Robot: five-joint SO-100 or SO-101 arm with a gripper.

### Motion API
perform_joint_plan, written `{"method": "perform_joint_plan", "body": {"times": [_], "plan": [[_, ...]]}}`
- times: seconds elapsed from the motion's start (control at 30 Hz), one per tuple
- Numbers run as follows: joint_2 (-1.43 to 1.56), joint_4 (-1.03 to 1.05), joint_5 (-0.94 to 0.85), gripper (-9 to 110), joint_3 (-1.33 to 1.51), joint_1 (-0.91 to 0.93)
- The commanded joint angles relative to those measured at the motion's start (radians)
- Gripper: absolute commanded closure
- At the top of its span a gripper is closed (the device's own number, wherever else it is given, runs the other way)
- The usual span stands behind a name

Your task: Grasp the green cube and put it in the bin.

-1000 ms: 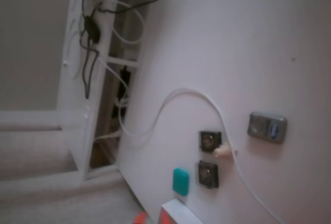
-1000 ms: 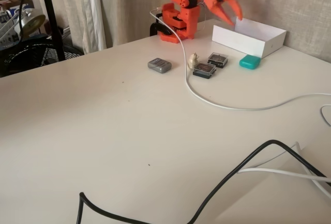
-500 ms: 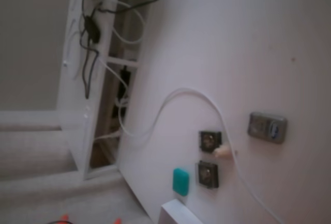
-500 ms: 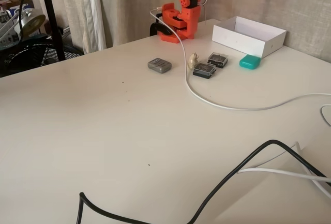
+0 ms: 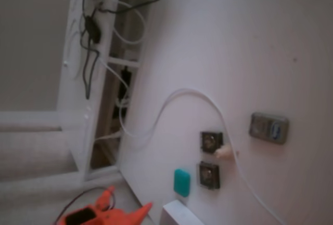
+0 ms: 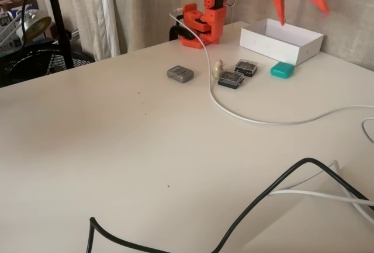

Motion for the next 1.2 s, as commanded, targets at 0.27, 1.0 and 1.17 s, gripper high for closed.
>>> {"method": "perform_joint_plan", "body": {"times": [0.27, 1.0, 1.17], "plan": [[-0.112, -0.006, 0.003, 50, 0.117, 0.046], [-0.379, -0.097, -0.015, 53, 0.101, 0.046], [-0.405, -0.153, -0.038, 53, 0.06, 0.028]]}}
